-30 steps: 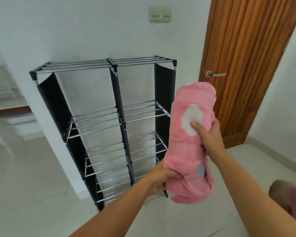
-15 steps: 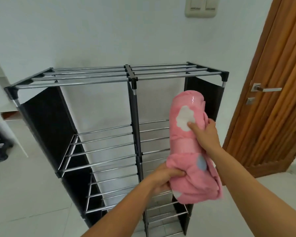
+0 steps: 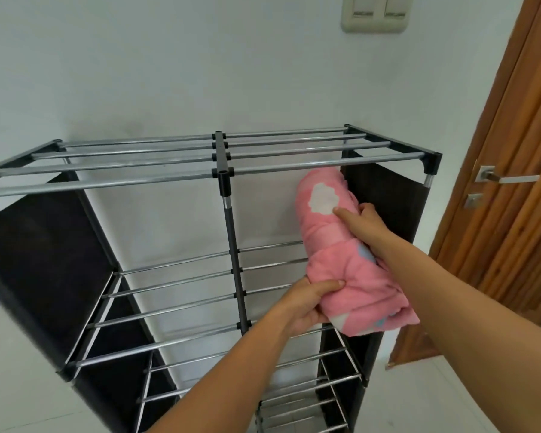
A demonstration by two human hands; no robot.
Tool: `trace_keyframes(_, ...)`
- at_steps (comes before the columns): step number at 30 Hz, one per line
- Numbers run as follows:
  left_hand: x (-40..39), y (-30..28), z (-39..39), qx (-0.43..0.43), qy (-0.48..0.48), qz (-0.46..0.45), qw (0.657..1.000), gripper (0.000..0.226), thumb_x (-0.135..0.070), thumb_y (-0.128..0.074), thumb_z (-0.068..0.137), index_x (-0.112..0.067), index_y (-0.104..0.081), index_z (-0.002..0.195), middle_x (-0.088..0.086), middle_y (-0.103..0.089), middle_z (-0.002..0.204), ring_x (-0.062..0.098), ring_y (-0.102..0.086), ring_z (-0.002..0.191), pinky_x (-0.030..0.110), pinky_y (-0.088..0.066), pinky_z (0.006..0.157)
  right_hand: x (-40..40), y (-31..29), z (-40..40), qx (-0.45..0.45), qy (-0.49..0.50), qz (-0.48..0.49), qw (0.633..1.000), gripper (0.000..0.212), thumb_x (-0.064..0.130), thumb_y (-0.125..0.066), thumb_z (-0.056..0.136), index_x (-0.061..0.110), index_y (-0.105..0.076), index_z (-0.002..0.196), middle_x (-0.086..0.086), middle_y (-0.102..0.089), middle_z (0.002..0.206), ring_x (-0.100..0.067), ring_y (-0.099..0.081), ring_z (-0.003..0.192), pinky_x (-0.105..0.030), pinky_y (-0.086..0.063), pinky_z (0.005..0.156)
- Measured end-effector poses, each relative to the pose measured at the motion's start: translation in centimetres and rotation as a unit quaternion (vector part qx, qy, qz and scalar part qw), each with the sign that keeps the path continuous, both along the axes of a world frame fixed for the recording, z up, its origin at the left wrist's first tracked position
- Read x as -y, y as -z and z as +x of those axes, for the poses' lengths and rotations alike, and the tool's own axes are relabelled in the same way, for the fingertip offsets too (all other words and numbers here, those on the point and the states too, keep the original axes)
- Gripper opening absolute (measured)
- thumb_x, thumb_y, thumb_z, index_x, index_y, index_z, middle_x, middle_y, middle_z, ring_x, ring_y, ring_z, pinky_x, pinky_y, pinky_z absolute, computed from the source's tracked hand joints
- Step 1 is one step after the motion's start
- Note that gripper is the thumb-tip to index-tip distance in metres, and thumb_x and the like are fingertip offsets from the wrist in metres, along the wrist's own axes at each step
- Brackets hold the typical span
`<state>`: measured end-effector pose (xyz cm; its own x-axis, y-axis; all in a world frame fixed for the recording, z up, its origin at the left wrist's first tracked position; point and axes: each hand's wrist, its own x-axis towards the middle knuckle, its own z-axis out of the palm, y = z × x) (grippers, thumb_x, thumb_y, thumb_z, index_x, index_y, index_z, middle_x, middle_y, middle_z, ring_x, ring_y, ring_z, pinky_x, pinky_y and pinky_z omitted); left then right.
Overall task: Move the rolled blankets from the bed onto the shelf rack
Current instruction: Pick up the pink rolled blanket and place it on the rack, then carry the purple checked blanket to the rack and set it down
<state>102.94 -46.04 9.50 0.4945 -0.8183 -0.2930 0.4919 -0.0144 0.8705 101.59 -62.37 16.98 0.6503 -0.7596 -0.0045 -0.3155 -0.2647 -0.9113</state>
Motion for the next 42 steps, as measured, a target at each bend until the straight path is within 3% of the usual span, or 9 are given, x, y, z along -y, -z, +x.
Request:
trace_keyframes(5, 1.2, 0.7, -0.3, -0.023, -0.004, 0.011, 1.000, 0.036, -0.008, -0.064, 0.088, -0.018, -0.052, 0.120, 0.006, -0.068, 0.107, 0.019, -0.068, 0.089, 0.039, -0.061, 0.069, 0.2, 2.0, -0.5, -0.123, -0.048, -0.029, 0.991, 0.073, 0.032, -0.059, 0.086, 0.009, -0.025, 0.146, -0.017, -0.048, 0.137, -0.034, -0.055, 0.115, -0.041, -0.049, 0.094)
trace_keyframes(13, 1.4, 1.2, -0.7, -0.003, -0.001, 0.037, 0.999, 0.045, -0.020, -0.062, 0.091, -0.020, -0.045, 0.133, 0.010, -0.065, 0.122, 0.029, -0.067, 0.105, 0.051, -0.056, 0.086, -0.1, 3.6, -1.7, -0.128, -0.053, -0.127, 0.982, 0.059, 0.026, -0.048, 0.095, 0.005, -0.028, 0.146, -0.021, -0.042, 0.144, -0.036, -0.047, 0.126, -0.040, -0.040, 0.103)
trace_keyframes(21, -1.2, -0.2, -2.4, 0.185, 0.070, 0.225, 0.954, 0.052, -0.058, -0.049, 0.089, -0.009, -0.057, 0.103, 0.005, -0.063, 0.075, 0.015, -0.058, 0.054, 0.026, -0.052, 0.051, -2.6, 3.7, -6.8, -0.087, -0.070, -0.191, 0.975, 0.045, 0.024, -0.048, 0.095, 0.012, -0.042, 0.138, -0.008, -0.052, 0.132, -0.023, -0.053, 0.113, -0.027, -0.040, 0.090)
trace_keyframes(24, -1.5, 1.0, -5.0, 0.121, 0.205, 0.239, 0.941, 0.049, -0.059, -0.052, 0.087, -0.011, -0.060, 0.090, 0.003, -0.063, 0.069, 0.014, -0.059, 0.052, 0.025, -0.052, 0.053, -4.3, 5.2, -13.3, -0.042, -0.020, -0.169, 0.984, 0.031, 0.028, -0.051, 0.096, 0.018, -0.054, 0.126, 0.006, -0.058, 0.115, -0.011, -0.055, 0.103, -0.022, -0.045, 0.085)
trace_keyframes(28, 1.6, 4.7, -9.3, 0.088, 0.301, 0.229, 0.922, 0.032, -0.047, -0.057, 0.089, -0.015, -0.060, 0.090, 0.001, -0.065, 0.074, 0.014, -0.062, 0.059, 0.027, -0.054, 0.061, -4.8, 9.7, -23.5, -0.026, 0.182, -0.057, 0.981, 0.021, 0.018, -0.058, 0.093, 0.012, -0.063, 0.113, -0.002, -0.063, 0.109, -0.016, -0.057, 0.099, -0.023, -0.042, 0.081)
trace_keyframes(32, 5.3, 7.7, -16.7, 0.104, 0.352, 0.232, 0.901, 0.020, -0.035, -0.058, 0.091, -0.016, -0.059, 0.084, 0.002, -0.064, 0.079, 0.016, -0.061, 0.066, 0.028, -0.052, 0.065, -7.4, 14.8, -36.4, -0.056, 0.350, 0.057, 0.933, 0.026, 0.015, -0.062, 0.090, 0.004, -0.063, 0.114, -0.006, -0.063, 0.103, -0.017, -0.056, 0.091, -0.028, -0.039, 0.081)
trace_keyframes(35, 6.5, 8.3, -22.0, 0.105, 0.378, 0.222, 0.893, 0.023, -0.031, -0.052, 0.095, -0.016, -0.057, 0.079, 0.002, -0.063, 0.074, 0.017, -0.059, 0.064, 0.027, -0.048, 0.063, -10.9, 18.0, -44.1, -0.059, 0.402, 0.149, 0.902, 0.014, 0.032, -0.067, 0.082, 0.025, -0.068, 0.094, -0.005, -0.063, 0.083, -0.024, -0.058, 0.075, -0.046, -0.054, 0.075)
trace_keyframes(37, 6.5, 8.5, -28.7, 0.128, 0.454, 0.218, 0.854, 0.025, -0.032, -0.049, 0.096, -0.016, -0.057, 0.078, 0.001, -0.063, 0.073, 0.017, -0.059, 0.063, 0.026, -0.047, 0.062, -15.7, 18.7, -50.4, -0.046, 0.498, 0.145, 0.854, 0.007, 0.028, -0.068, 0.084, 0.021, -0.067, 0.085, -0.011, -0.067, 0.087, -0.028, -0.062, 0.083, -0.043, -0.052, 0.081)
trace_keyframes(42, 0.6, 9.2, -47.8, 0.189, 0.640, 0.185, 0.722, 0.029, -0.032, -0.048, 0.097, -0.017, -0.055, 0.074, 0.000, -0.062, 0.065, 0.015, -0.057, 0.057, 0.023, -0.042, 0.055, -30.2, 18.4, -62.2, 0.024, 0.686, 0.178, 0.705, 0.021, 0.028, -0.062, 0.091, 0.012, -0.060, 0.105, -0.003, -0.062, 0.097, -0.018, -0.056, 0.089, -0.029, -0.042, 0.069)
